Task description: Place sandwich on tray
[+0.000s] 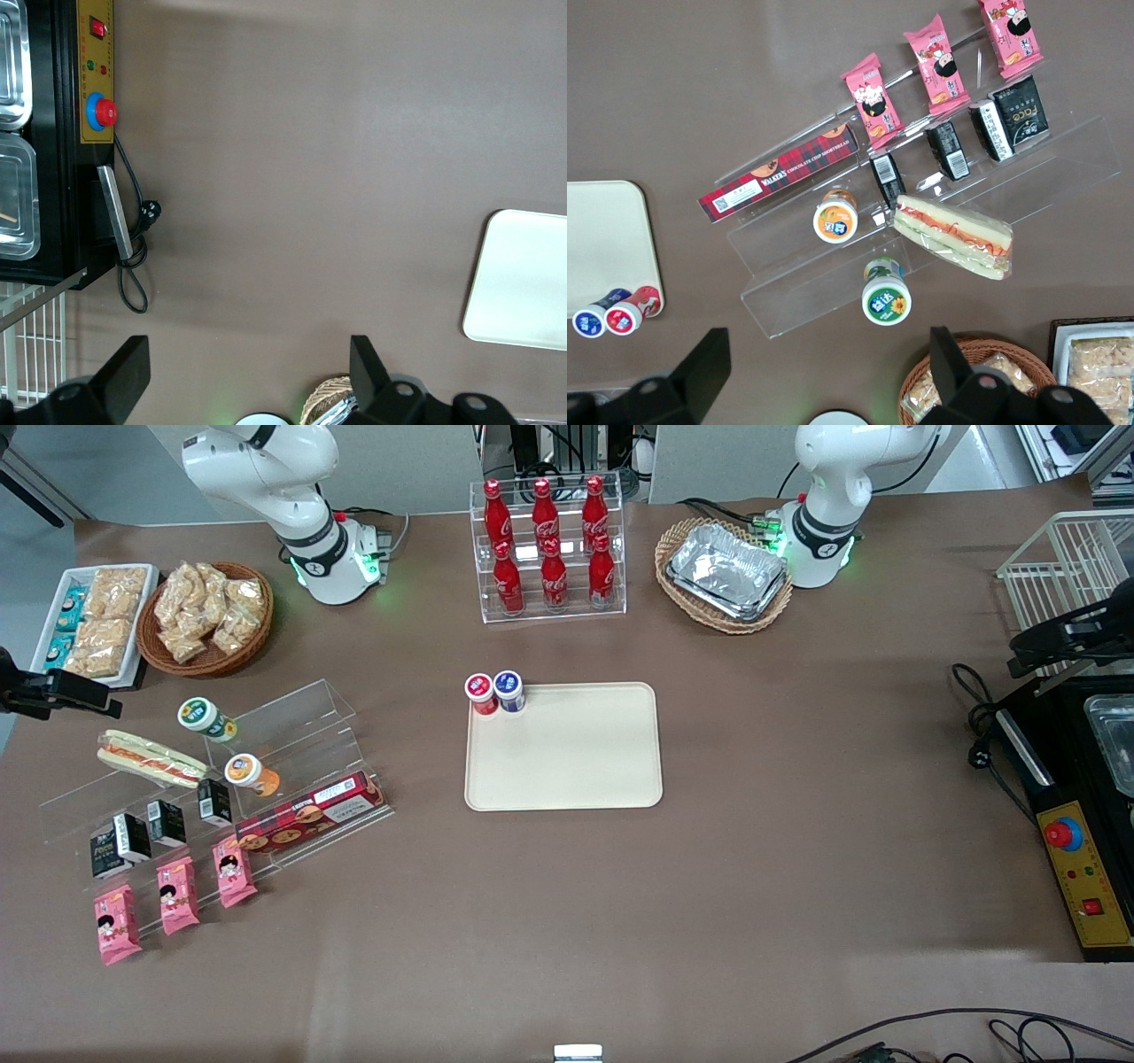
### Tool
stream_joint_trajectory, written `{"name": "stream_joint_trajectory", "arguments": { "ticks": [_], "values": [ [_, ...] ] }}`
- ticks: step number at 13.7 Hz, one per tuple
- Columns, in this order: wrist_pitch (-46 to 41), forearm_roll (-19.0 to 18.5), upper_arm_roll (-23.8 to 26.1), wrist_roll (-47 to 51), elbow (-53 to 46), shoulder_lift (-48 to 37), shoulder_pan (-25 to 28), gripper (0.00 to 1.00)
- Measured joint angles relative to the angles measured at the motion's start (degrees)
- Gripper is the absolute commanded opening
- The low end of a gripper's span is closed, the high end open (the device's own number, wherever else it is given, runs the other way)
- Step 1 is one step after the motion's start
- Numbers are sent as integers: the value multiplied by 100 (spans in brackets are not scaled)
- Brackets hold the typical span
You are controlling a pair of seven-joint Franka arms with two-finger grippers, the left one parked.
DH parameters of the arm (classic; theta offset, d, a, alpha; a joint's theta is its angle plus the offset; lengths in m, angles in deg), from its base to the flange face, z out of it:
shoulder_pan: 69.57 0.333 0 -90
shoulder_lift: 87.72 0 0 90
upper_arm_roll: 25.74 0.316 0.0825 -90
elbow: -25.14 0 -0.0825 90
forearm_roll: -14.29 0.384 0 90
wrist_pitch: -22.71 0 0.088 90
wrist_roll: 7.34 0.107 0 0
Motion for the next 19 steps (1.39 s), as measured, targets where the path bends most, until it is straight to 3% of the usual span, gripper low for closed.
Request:
{"name": "stream_joint_trajectory", "arguments": {
  "ticks": [12,19],
  "values": [
    [-28,-25,-27,-4,23,-7,-1,100],
    [-31,-291,-32,-886,388,-143,-4,100]
  ]
}}
